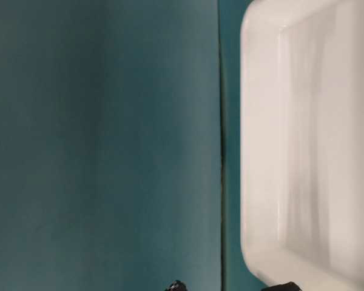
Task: Lift the white case with both hands.
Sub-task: 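Lower the tray back onto the table with both grippers, then open both grippers to release the tray rims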
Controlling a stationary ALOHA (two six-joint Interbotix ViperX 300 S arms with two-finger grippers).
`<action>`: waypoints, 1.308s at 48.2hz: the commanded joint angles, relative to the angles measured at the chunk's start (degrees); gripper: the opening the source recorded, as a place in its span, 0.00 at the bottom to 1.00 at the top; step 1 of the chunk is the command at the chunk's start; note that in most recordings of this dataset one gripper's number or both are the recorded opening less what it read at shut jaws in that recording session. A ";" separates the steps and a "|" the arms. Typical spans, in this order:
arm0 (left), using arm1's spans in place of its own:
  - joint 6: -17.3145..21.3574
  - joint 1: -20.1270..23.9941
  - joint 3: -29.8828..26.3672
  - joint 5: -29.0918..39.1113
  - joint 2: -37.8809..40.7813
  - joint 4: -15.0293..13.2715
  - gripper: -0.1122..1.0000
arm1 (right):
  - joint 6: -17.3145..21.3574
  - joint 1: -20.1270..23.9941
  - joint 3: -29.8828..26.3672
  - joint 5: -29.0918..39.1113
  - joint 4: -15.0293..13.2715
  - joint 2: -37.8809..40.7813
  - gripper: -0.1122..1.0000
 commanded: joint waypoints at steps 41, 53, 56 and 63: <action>-3.96 0.00 0.70 -2.46 2.37 0.26 0.21 | 0.00 -1.05 -0.62 0.26 0.00 2.46 0.77; -3.96 0.00 0.26 -2.46 1.93 0.26 0.82 | 0.00 -1.14 -0.62 -0.35 0.00 0.70 0.80; -3.43 -0.09 0.26 -2.64 1.49 0.26 0.93 | 0.00 -1.23 -0.62 -0.09 0.00 -0.26 0.80; -1.41 -0.35 0.70 -3.16 -0.79 0.35 0.93 | 0.00 -1.41 -0.62 1.58 0.00 -2.90 0.82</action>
